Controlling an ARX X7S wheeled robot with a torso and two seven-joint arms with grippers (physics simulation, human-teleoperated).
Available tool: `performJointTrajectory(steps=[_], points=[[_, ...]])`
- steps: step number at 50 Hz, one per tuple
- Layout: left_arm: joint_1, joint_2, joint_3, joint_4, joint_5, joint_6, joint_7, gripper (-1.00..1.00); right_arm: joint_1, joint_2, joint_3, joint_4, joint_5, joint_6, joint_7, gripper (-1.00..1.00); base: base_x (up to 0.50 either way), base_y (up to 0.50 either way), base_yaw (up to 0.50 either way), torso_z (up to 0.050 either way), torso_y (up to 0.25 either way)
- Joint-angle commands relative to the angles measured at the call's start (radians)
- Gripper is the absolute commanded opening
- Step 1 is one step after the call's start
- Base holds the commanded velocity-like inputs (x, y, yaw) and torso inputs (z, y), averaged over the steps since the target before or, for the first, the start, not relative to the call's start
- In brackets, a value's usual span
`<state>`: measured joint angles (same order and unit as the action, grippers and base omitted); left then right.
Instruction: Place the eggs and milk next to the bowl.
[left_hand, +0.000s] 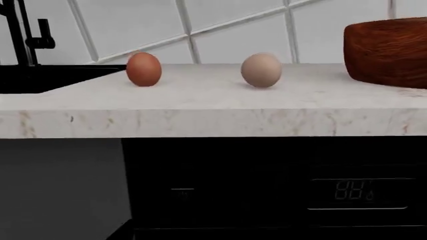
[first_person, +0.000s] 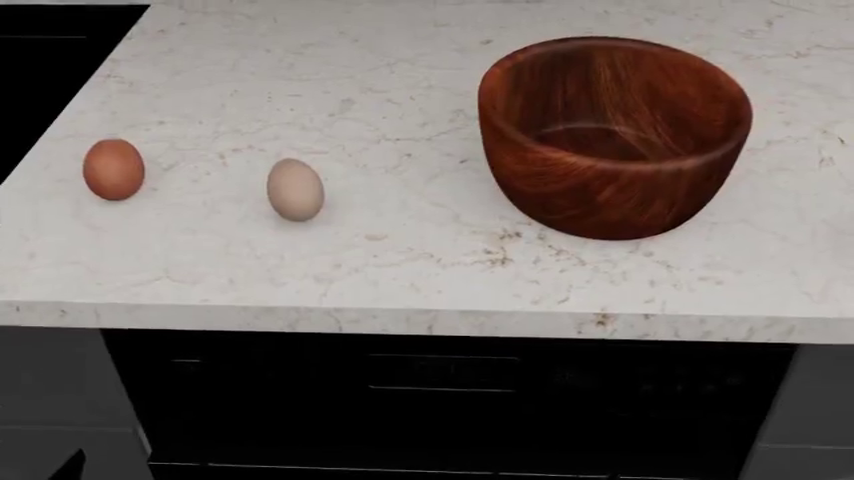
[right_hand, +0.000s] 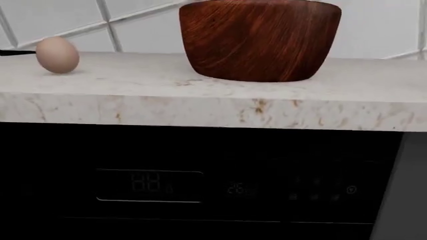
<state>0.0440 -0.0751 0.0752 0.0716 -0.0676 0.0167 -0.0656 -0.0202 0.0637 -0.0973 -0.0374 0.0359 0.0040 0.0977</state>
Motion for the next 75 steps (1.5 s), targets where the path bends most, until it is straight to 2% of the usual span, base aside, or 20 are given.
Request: performJointTrajectory(steps=[1, 34, 37, 41, 50, 51, 54, 55, 56, 75], points=[[0.006, -0.019, 0.013, 0.024, -0.024, 0.01, -0.01, 1.0, 0.003, 0.015, -0.02, -0.012, 0.014, 0.008, 0.022, 1.0, 0.0, 0.0, 0.0, 0.05, 0.0], [-0.012, -0.064, 0.051, 0.081, -0.032, -0.022, -0.048, 1.0, 0.044, 0.05, -0.06, -0.084, 0.048, 0.089, 0.074, 1.0, 0.0, 0.0, 0.0, 0.05, 0.0], [-0.042, -0.076, 0.034, 0.156, -0.068, -0.109, -0.05, 1.0, 0.067, 0.061, -0.062, -0.13, 0.046, 0.142, 0.08, 1.0, 0.0, 0.0, 0.0, 0.017, 0.0], [-0.124, -0.112, 0.026, 0.277, -0.065, -0.316, -0.072, 1.0, 0.108, 0.081, -0.045, -0.219, 0.059, 0.224, 0.085, 1.0, 0.0, 0.0, 0.0, 0.0, 0.0], [-0.248, -0.174, -0.011, 0.41, -0.142, -0.516, -0.042, 1.0, 0.217, 0.123, -0.008, -0.309, 0.079, 0.367, 0.093, 1.0, 0.0, 0.0, 0.0, 0.0, 0.0], [-0.306, -0.195, -0.037, 0.454, -0.18, -0.591, -0.031, 1.0, 0.267, 0.134, 0.01, -0.332, 0.094, 0.424, 0.091, 1.0, 0.0, 0.0, 0.0, 0.0, 0.0], [-0.378, -0.214, -0.054, 0.487, -0.206, -0.684, -0.035, 1.0, 0.323, 0.15, 0.016, -0.359, 0.107, 0.489, 0.083, 1.0, 0.0, 0.0, 0.0, 0.0, 0.0], [-0.528, -0.295, -0.117, 0.491, -0.286, -0.834, -0.012, 1.0, 0.473, 0.187, 0.029, -0.372, 0.129, 0.639, 0.069, 1.0, 0.0, 0.0, 0.0, 0.0, 0.0], [-0.644, -0.299, -0.119, 0.496, -0.291, -0.949, -0.012, 1.0, 0.615, 0.19, 0.027, -0.371, 0.127, 0.718, 0.069, 1.0, 0.0, 0.0, 0.0, 0.0, 0.0], [-0.777, -0.309, -0.134, 0.447, -0.339, -1.044, -0.001, 1.0, 0.755, 0.211, 0.012, -0.311, 0.143, 0.76, 0.042, 1.0, 0.0, 0.0, 0.0, 0.0, 0.0]])
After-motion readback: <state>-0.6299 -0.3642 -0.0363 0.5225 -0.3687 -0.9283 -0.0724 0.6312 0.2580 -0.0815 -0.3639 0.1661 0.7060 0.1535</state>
